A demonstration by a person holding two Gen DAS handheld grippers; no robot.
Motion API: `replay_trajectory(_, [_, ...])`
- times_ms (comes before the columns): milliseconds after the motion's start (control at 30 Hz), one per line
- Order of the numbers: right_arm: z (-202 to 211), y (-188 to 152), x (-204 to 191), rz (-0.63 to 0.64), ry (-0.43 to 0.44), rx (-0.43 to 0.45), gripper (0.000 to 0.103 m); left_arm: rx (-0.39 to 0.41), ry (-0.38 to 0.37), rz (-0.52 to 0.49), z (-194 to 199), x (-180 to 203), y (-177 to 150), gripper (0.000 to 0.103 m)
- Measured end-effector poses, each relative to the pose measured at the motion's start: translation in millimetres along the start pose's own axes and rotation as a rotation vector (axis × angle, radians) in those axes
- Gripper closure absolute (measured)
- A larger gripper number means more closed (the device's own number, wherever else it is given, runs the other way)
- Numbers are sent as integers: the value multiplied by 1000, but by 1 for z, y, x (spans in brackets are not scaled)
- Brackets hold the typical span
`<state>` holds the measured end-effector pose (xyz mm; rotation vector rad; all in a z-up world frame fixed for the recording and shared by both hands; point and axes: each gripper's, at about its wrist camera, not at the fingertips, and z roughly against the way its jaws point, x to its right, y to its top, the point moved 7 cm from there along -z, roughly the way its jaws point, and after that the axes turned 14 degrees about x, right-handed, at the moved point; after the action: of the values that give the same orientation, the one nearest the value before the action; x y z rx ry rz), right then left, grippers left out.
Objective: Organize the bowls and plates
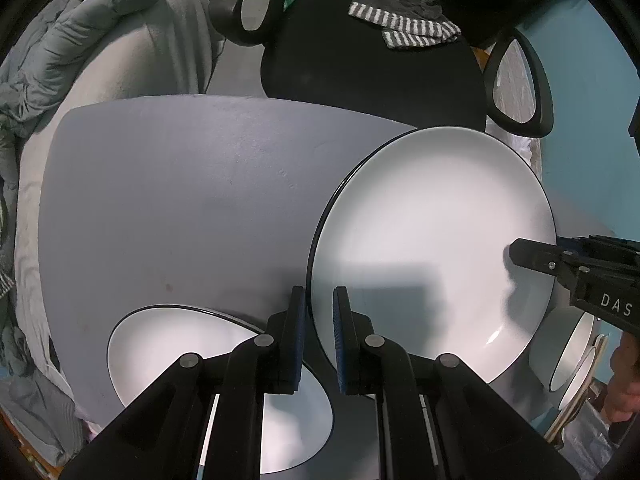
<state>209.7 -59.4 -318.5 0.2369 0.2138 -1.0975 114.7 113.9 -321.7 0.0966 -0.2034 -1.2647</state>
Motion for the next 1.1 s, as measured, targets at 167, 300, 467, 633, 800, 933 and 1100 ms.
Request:
replay_trajectory(167, [-2, -1, -5, 6, -21, -18, 70, -2, 24, 6, -1, -3, -2, 89])
replay_trajectory(300, [-3, -2, -8, 18, -44, -32, 63, -9, 28, 24, -5, -3, -4, 87])
replay_trajectory(467, [-5, -2, -13, 39, -83, -48, 55, 1, 21, 35, -2, -2, -6, 84])
replay_trajectory(633, [-4, -1, -15, 58, -142, -51, 55, 15, 23, 28, 3, -1, -10, 84])
replay_trajectory(800, [-4, -2, -16, 157, -240, -36, 54, 24, 24, 20, 6, 0, -14, 83])
replay_trajectory(933, [-3, -1, -17, 195, -264, -17, 53, 39, 39, -1, 8, 1, -14, 83])
replay_trajectory(1100, [1, -2, -19, 232, -285, 31, 51, 77, 61, -11, 15, -4, -15, 81])
